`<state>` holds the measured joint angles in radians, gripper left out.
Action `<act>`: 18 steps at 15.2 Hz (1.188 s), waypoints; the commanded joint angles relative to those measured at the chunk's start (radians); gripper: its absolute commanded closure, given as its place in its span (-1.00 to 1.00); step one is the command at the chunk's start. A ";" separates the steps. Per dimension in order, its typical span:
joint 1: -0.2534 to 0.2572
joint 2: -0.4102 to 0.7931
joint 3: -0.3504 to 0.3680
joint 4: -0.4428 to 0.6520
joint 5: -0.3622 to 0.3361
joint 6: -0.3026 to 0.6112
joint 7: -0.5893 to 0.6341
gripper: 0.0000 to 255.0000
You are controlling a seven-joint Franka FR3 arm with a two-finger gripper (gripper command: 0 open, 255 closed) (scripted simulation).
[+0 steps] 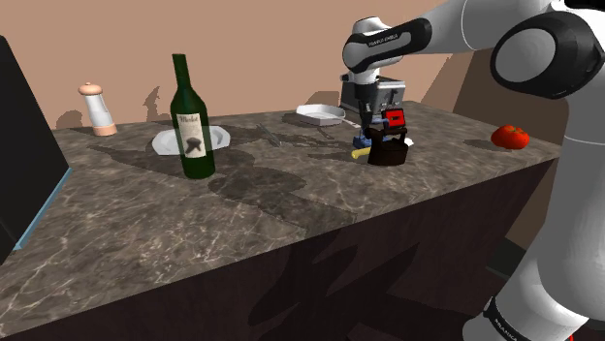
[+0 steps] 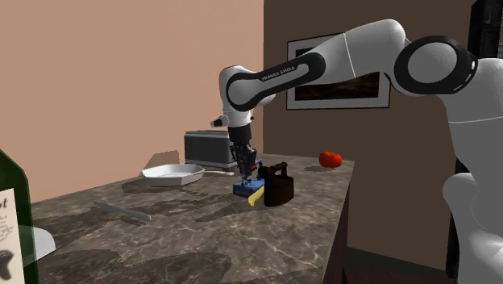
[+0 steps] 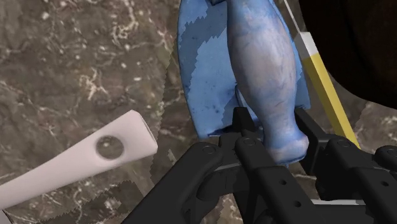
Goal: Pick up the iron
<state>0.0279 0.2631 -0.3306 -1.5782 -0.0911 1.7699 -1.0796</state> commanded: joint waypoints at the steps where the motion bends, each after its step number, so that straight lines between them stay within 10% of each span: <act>1: 0.000 0.000 0.000 0.000 0.000 0.000 0.000 1.00; 18: -0.007 0.011 -0.003 0.189 0.006 -0.176 -0.025 1.00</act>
<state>0.0218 0.2729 -0.3336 -1.4059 -0.0860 1.6082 -1.1030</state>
